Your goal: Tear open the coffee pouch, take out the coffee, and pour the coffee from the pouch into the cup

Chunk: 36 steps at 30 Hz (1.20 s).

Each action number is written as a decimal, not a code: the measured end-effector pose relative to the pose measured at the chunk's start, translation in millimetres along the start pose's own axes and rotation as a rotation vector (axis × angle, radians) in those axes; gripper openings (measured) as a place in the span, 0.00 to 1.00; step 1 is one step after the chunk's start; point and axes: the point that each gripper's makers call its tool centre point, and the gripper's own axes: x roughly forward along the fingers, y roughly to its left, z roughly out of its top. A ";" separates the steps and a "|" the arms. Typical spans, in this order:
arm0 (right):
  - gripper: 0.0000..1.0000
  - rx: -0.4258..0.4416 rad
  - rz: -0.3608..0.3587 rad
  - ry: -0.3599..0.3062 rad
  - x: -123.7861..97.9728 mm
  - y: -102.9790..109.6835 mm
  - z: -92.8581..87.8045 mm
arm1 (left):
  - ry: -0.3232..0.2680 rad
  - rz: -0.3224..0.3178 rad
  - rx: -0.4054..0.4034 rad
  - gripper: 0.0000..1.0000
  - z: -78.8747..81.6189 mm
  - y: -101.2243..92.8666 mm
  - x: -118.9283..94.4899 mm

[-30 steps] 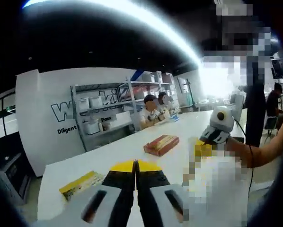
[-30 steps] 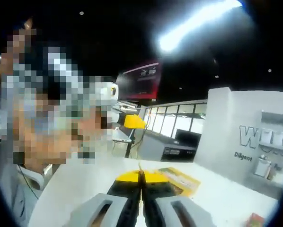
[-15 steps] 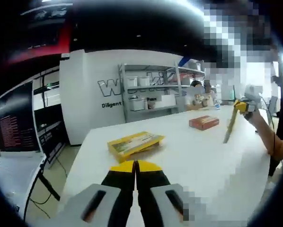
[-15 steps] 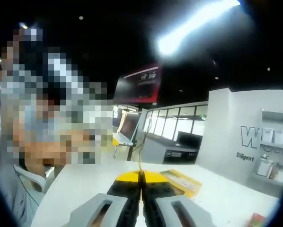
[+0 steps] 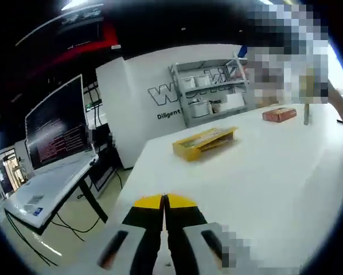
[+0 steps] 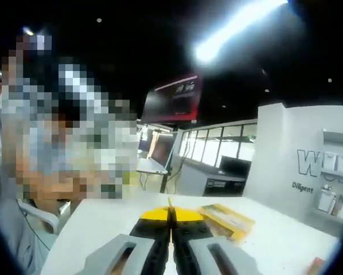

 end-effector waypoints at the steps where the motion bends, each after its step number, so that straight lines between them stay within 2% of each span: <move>1: 0.01 -0.001 0.010 0.001 7.6 3.2 2.2 | -0.009 0.011 -0.008 0.04 1.0 2.6 0.7; 3: 0.01 -0.005 0.038 0.018 25.6 10.2 5.4 | -0.024 0.039 0.022 0.04 0.6 5.4 4.8; 4: 0.01 -0.012 0.047 0.023 35.5 13.7 8.1 | -0.040 0.079 0.058 0.06 2.5 10.6 5.9; 7: 0.01 -0.033 0.090 0.037 65.7 30.9 15.8 | -0.054 0.087 0.061 0.12 1.6 5.3 1.5; 9: 0.01 -0.042 0.110 0.037 83.6 39.8 19.7 | -0.064 0.100 0.111 0.16 4.4 9.1 1.4; 10: 0.01 -0.045 0.128 0.032 98.2 46.7 22.8 | -0.089 0.111 0.127 0.17 8.2 11.2 -0.3; 12: 0.01 -0.046 0.155 0.026 120.7 55.6 26.6 | -0.090 0.108 0.102 0.17 6.7 11.0 -5.6; 15: 0.01 -0.046 0.199 0.030 152.4 69.1 30.0 | -0.101 0.085 0.037 0.18 1.6 13.0 -2.7; 18: 0.01 -0.071 0.231 0.023 171.8 84.2 36.3 | -0.121 0.092 0.001 0.18 2.2 18.5 -7.5; 20: 0.01 -0.084 0.244 0.017 176.9 91.4 40.2 | -0.157 0.095 -0.036 0.18 6.4 23.6 -10.7; 25: 0.01 -0.083 0.267 -0.006 177.1 98.0 47.3 | -0.178 0.094 -0.061 0.17 8.7 25.1 -10.5; 33: 0.01 -0.070 0.266 -0.027 154.3 82.7 56.0 | -0.202 0.061 0.001 0.17 19.6 10.7 -9.9; 36: 0.01 -0.064 0.255 -0.032 143.4 73.8 58.1 | -0.213 0.034 0.030 0.17 29.2 1.1 -12.1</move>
